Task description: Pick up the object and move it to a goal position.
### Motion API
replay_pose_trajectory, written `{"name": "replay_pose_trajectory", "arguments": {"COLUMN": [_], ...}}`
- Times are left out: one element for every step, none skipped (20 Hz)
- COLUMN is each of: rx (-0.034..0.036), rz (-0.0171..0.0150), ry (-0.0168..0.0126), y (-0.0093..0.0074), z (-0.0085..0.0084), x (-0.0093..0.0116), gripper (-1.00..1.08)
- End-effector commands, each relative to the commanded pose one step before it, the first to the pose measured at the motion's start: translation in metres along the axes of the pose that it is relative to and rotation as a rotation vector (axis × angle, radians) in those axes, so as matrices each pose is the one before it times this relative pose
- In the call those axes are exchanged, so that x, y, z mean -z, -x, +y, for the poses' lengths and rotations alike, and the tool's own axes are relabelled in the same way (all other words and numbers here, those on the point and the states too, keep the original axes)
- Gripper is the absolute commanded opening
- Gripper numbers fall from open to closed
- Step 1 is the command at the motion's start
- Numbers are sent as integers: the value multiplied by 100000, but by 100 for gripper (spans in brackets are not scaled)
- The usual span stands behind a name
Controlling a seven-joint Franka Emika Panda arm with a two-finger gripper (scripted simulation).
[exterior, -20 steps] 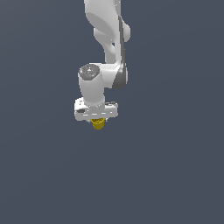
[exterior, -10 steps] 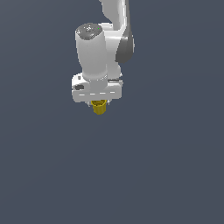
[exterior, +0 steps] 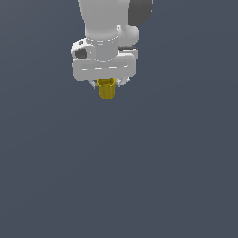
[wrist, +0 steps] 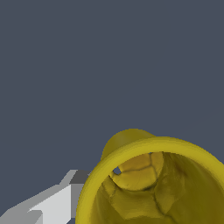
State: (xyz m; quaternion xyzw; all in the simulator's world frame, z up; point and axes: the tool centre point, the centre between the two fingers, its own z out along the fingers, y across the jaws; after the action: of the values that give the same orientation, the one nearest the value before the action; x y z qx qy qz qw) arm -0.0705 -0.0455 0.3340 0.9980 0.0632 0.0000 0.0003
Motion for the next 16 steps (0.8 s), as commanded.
{"name": "replay_pose_trajectory", "arguments": {"rx": [-7,0,0,0,0,0,20,0,0,0,0,0,0,0,0,0], "rz": [-7,0,0,0,0,0,6,0,0,0,0,0,0,0,0,0], "ry": [11,0,0,0,0,0,-44,0,0,0,0,0,0,0,0,0], "y": [402,114,101,90,80,71,62,53,44,35,26,17,8,1,-4,-6], "z": [-363,-123,-114,-105,-97,-89,-74,-73,-65,-57,-50,-42,-34,-27,-19,-13], "x": [2519,872,815,759,705,650,594,540,486,431,377,323,270,218,166,116], "gripper": [-100,-100,-100,-100,-100,-100,-100,-100,-100,-100,-100,-100,-100,-100,-100,-100]}}
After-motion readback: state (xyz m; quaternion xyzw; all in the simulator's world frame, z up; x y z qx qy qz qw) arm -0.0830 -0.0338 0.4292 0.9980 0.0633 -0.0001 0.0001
